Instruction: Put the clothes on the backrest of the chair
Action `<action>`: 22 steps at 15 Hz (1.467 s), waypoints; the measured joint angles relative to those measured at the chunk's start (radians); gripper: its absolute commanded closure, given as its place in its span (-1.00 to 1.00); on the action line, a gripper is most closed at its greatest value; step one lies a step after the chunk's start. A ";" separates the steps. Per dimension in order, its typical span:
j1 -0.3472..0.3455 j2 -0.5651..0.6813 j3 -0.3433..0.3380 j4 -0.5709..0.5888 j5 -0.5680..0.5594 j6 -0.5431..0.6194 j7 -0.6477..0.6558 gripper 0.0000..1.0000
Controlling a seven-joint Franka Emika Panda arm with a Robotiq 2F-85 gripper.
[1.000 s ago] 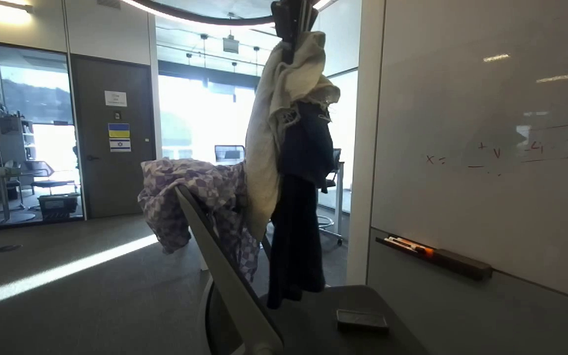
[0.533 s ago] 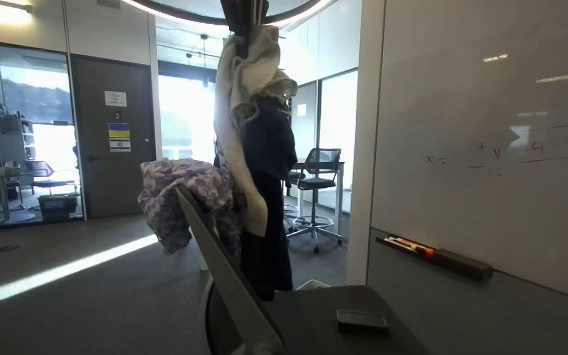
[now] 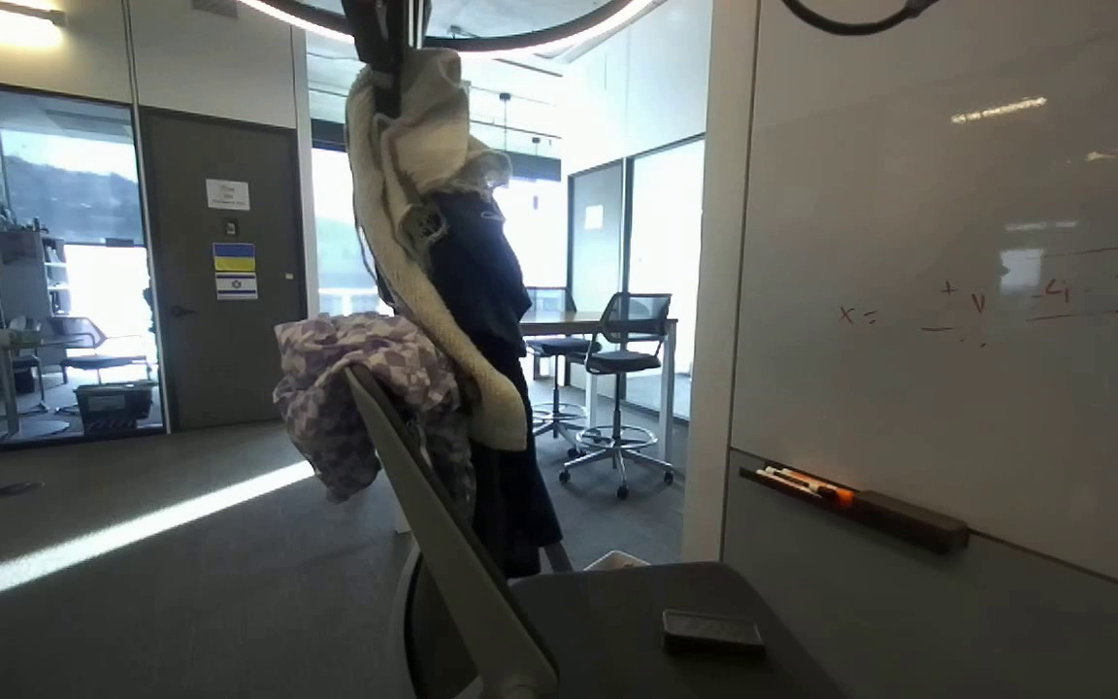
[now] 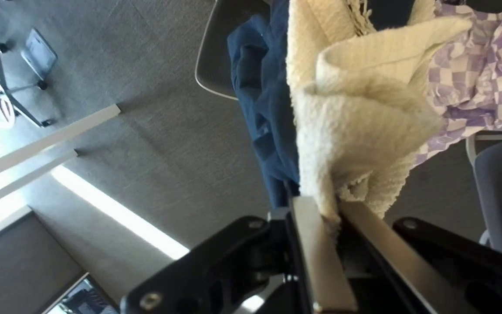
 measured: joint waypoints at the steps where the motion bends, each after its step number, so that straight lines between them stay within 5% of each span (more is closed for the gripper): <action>1: 0.008 0.022 0.001 0.017 0.022 0.000 -0.038 0.92; 13: -0.024 0.192 0.009 0.098 0.308 0.000 -0.400 0.91; 22: 0.019 0.266 0.043 0.151 0.333 -0.075 -0.490 0.91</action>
